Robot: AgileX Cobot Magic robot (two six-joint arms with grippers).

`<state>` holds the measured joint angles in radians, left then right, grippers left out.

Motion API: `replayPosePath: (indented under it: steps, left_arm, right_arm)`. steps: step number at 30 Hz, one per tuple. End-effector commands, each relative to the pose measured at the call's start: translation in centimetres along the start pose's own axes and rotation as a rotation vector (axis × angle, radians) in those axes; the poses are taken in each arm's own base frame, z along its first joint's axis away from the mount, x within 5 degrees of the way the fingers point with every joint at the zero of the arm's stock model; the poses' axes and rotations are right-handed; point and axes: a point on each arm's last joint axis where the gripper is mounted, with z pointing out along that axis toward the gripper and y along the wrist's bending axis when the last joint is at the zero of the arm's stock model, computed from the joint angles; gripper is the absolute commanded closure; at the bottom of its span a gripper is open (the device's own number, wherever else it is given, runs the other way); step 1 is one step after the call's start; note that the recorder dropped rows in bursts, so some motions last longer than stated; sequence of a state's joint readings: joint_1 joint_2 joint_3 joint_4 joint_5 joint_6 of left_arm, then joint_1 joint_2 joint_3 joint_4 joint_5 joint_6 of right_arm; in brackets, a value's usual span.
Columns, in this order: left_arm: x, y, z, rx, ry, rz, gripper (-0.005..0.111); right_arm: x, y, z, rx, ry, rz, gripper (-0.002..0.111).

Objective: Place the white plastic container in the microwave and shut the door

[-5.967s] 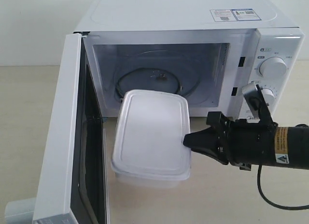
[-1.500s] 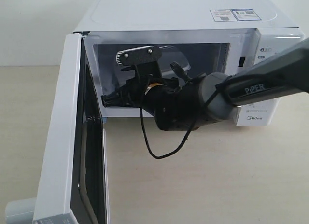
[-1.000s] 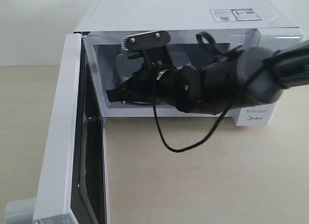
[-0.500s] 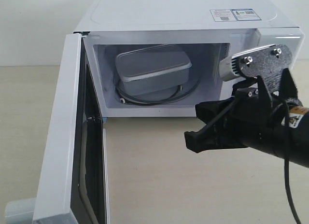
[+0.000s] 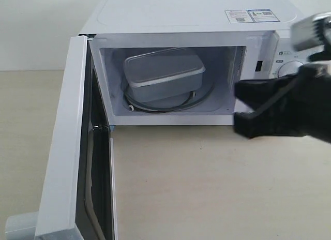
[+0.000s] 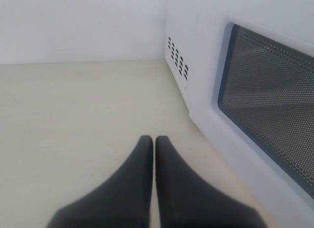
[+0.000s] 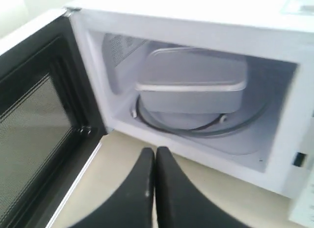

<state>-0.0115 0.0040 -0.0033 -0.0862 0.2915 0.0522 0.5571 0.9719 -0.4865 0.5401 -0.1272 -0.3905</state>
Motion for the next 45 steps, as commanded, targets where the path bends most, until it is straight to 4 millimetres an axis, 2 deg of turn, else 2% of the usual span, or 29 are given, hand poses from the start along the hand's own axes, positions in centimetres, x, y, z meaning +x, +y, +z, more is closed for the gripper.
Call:
replayPosePath:
  steps: [1,4,8,13,17,19,38,45]
  left_arm:
    - [0.1,0.0,0.0,-0.001,0.001,0.003,0.103]
    - [0.1,0.0,0.0,-0.001,0.001,0.003,0.103]
    - [0.1,0.0,0.0,-0.001,0.001,0.003,0.103]
    - [0.1,0.0,0.0,-0.001,0.001,0.003,0.103]
    - [0.1,0.0,0.0,-0.001,0.001,0.003,0.103]
    - [0.1,0.0,0.0,-0.001,0.001,0.003,0.103]
    - [0.1,0.0,0.0,-0.001,0.001,0.003,0.103]
    - [0.1,0.0,0.0,-0.001,-0.001,0.003,0.103]
  right_arm:
    - [-1.1,-3.1,-3.5,0.126,-0.049,0.097,0.109]
    - [-0.9,-4.8,-6.3,0.253,-0.129,0.110,0.109]
    - [1.6,-5.4,-9.1,0.363,-0.193,0.078,0.109]
    - [5.6,-5.1,-10.8,0.400,-0.246,0.062,0.109]
    - [9.2,-5.0,-11.0,0.403,-0.242,0.065,0.109]
    - [10.4,-5.0,-11.0,0.402,-0.246,0.064,0.109]
    - [12.3,-3.5,-11.4,0.288,-0.103,-0.020,0.109]
    - [12.6,-4.3,-11.7,0.382,-0.078,0.012,0.109]
